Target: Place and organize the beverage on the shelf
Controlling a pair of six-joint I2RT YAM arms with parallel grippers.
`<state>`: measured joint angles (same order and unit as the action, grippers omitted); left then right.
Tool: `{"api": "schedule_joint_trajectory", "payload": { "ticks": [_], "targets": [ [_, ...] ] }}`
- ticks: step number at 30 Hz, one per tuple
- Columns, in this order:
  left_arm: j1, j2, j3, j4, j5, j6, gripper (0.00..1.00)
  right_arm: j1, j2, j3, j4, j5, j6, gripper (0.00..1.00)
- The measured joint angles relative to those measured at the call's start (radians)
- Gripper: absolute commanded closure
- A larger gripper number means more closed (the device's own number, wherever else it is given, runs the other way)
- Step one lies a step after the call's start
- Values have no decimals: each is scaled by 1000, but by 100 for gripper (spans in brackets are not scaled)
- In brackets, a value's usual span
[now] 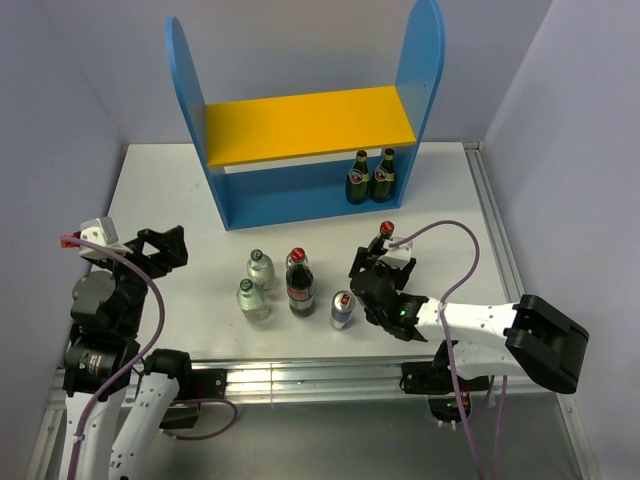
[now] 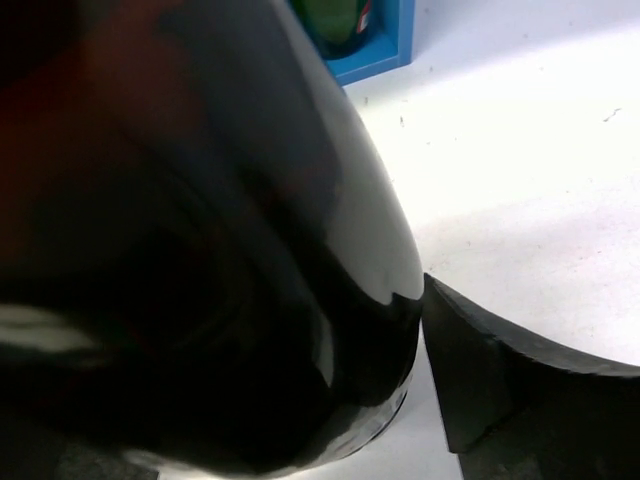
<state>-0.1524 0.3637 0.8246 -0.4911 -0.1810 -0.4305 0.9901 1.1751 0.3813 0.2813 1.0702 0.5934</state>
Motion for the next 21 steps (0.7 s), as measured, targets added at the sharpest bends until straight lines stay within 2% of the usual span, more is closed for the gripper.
{"api": "schedule_joint_trajectory", "payload": {
  "ticks": [3, 5, 6, 10, 11, 12, 13, 14, 18, 21],
  "targets": [
    [0, -3, 0, 0, 0, 0, 1, -2, 18, 0, 19, 19, 0, 18],
    [0, -3, 0, 0, 0, 0, 1, -4, 35, 3, 35, 30, 5, 29],
    [0, -5, 0, 0, 0, 0, 1, -4, 51, 10, 42, 37, 2, 38],
    [0, -16, 0, 0, -1, 0, 1, -13, 114, 46, 52, 78, 3, 54],
    [0, -19, 0, 0, 0, 0, 1, -13, 129, 56, 54, 87, 5, 61],
    [0, -21, 0, 0, 0, 0, 1, -14, 140, 63, 53, 93, 6, 83],
    [0, -23, 0, 0, -1, 0, 1, -15, 150, 70, 54, 96, 8, 89],
    [0, -23, 0, 0, -1, 0, 1, -16, 154, 75, 53, 97, 10, 100],
    [0, -23, 0, 0, -1, 0, 1, -20, 154, 91, 16, 95, 26, 100],
    [0, -23, 0, 0, -1, 0, 1, -22, 141, 122, -73, 84, 29, 100]
  ]
}}
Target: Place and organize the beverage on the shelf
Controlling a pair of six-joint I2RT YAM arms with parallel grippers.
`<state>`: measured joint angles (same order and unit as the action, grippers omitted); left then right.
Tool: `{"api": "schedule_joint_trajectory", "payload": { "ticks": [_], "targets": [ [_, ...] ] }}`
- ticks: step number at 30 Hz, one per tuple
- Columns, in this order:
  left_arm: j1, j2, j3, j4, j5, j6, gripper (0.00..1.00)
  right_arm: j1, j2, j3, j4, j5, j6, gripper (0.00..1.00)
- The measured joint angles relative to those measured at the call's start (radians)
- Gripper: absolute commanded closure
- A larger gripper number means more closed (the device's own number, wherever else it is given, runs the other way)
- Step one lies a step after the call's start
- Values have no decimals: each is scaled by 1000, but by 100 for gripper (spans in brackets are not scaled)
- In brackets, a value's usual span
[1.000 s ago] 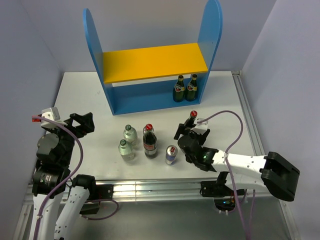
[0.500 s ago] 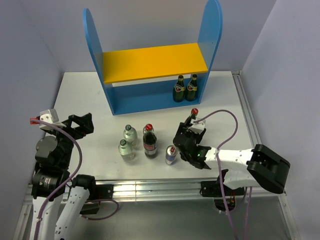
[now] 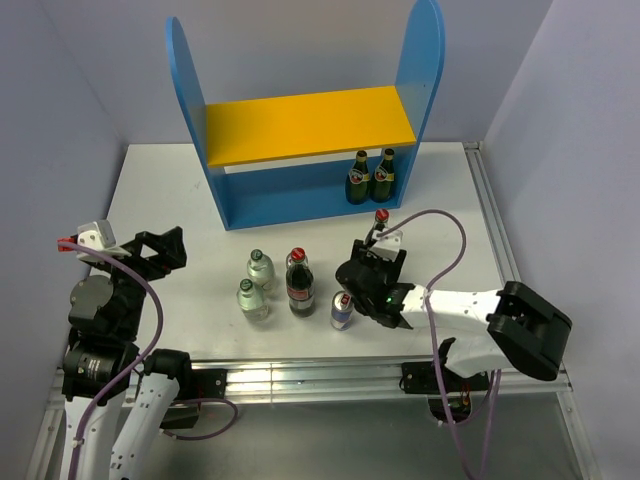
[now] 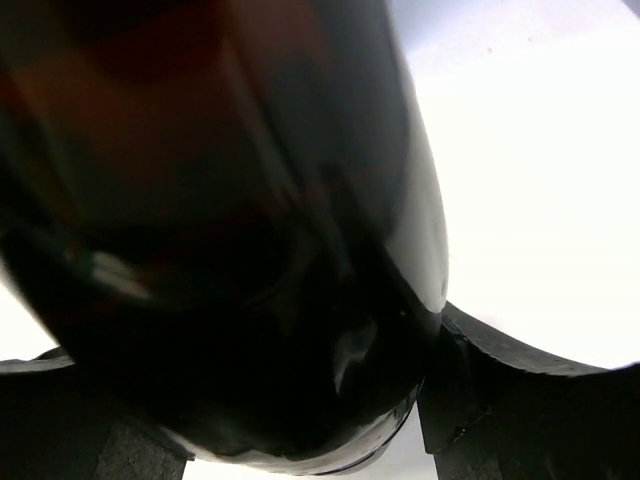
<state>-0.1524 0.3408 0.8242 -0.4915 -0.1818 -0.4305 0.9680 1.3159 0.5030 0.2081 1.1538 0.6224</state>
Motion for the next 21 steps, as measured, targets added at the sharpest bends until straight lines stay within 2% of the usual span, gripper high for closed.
{"api": "schedule_joint_trajectory", "payload": {
  "ticks": [5, 9, 16, 21],
  "targets": [
    [0, 1, 0, 0, 0, 0, 1, -2, -65, 72, -176, -40, -69, 100],
    [0, 3, 0, -2, 0, 0, 1, -13, -150, 182, -230, -58, -190, 100],
    [0, 3, 0, -3, 1, 0, 1, -97, -178, 498, -261, -135, -374, 100],
    [2, 5, 0, -3, 2, 0, 1, -202, -79, 771, -302, -189, -472, 100]
  ]
}}
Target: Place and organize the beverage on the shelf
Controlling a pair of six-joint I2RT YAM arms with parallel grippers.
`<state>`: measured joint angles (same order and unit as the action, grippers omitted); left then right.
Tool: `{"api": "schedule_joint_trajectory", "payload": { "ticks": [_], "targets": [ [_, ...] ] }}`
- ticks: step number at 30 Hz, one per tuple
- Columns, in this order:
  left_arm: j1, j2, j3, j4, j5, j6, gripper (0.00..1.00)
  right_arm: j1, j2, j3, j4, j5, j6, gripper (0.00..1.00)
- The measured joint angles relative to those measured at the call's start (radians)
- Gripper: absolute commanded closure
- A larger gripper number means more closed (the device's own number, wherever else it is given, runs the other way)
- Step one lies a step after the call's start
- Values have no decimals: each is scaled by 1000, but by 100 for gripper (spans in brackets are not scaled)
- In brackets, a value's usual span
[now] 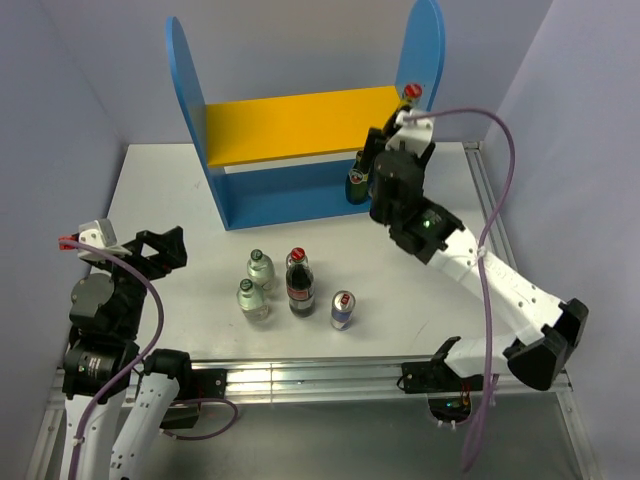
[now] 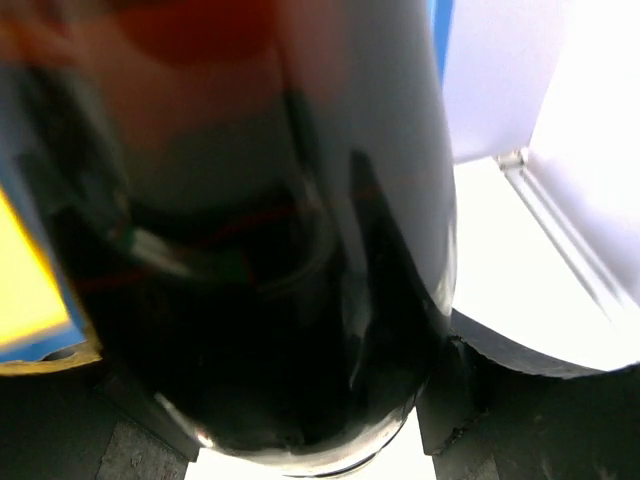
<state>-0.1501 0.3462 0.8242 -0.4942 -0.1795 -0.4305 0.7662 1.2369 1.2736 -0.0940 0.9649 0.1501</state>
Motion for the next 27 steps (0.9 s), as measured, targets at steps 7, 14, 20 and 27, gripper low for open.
{"api": "schedule_joint_trajectory", "payload": {
  "ticks": [7, 14, 20, 27],
  "targets": [
    [1, 37, 0, -5, 0, 0, 1, -124, 206, 322, -87, -101, -53, 100],
    [10, 51, 0, -4, 6, 0, 1, -256, 385, 510, -200, -223, -6, 100],
    [23, 55, 0, -3, 23, 0, 1, -313, 562, 765, -294, -257, 11, 100],
    [40, 60, 0, -2, 37, 1, 1, -316, 662, 887, -304, -285, 8, 100]
  ]
}}
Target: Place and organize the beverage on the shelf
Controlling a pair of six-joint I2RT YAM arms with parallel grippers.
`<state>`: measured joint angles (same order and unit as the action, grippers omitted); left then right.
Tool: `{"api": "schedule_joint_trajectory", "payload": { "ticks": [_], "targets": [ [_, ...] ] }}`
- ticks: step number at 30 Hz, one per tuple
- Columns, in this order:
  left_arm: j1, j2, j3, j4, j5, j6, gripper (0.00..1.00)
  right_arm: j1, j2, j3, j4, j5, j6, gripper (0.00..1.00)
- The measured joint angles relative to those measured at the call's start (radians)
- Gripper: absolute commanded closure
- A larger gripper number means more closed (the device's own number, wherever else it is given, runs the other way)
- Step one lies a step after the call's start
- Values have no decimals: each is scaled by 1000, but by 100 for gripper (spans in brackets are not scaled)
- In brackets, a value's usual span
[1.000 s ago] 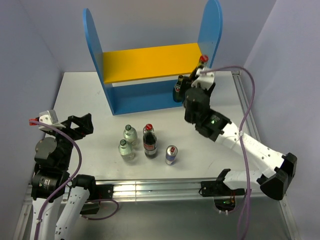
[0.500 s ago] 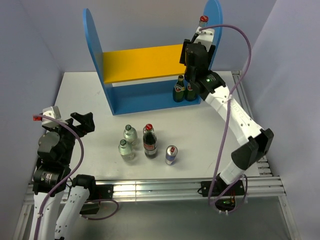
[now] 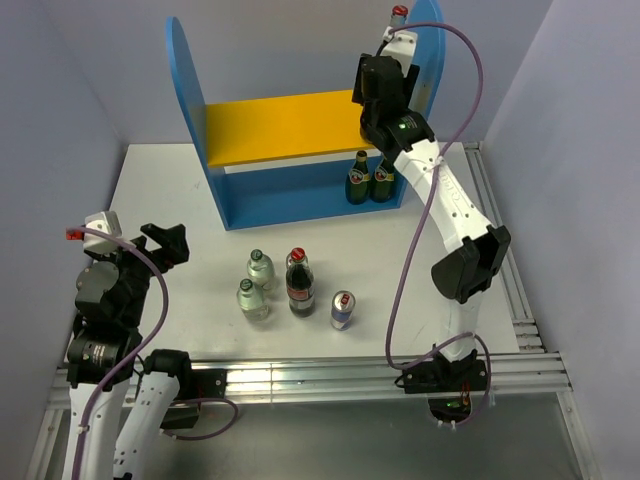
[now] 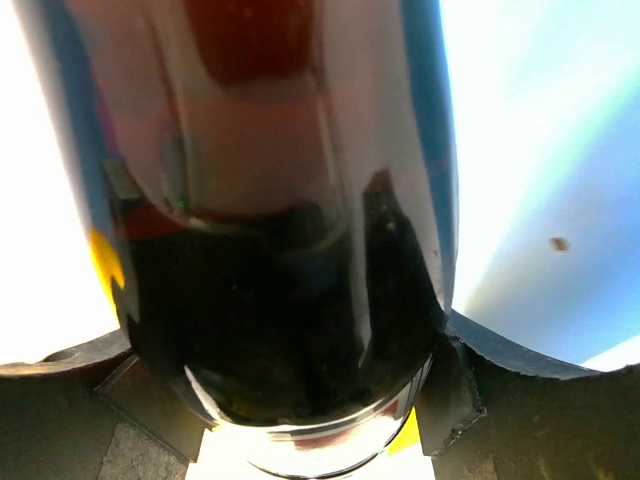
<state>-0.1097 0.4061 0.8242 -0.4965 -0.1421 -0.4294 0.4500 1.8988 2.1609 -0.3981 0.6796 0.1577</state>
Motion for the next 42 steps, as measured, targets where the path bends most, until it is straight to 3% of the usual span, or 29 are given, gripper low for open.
{"api": "schedule_joint_trajectory", "payload": {
  "ticks": [8, 18, 25, 26, 27, 28, 29, 30, 42],
  "targets": [
    [10, 2, 0, 0, 11, 0, 1, -13, 30, -20, 68, -6, -32, 100],
    [21, 2, 0, 3, 15, 2, 1, -16, 24, -149, 323, 65, -149, 100],
    [24, 2, 0, 5, 18, 2, 1, -16, 18, -191, 406, 92, -180, 100],
    [24, 2, 0, 5, 18, 2, 1, -16, 18, -192, 410, 95, -182, 92],
    [24, 2, 0, 5, 18, 2, 1, -16, 18, -193, 412, 98, -183, 76],
    [24, 2, 0, 5, 19, 2, 1, -16, 18, -195, 414, 100, -184, 46],
    [24, 2, 0, 5, 19, 2, 1, -16, 16, -200, 420, 100, -185, 34],
    [24, 2, 0, 5, 21, 2, 1, -16, 14, -205, 426, 100, -186, 1],
    [26, 2, 0, 6, 22, 3, 1, -16, 0, -242, 420, 106, -179, 0]
  ]
}}
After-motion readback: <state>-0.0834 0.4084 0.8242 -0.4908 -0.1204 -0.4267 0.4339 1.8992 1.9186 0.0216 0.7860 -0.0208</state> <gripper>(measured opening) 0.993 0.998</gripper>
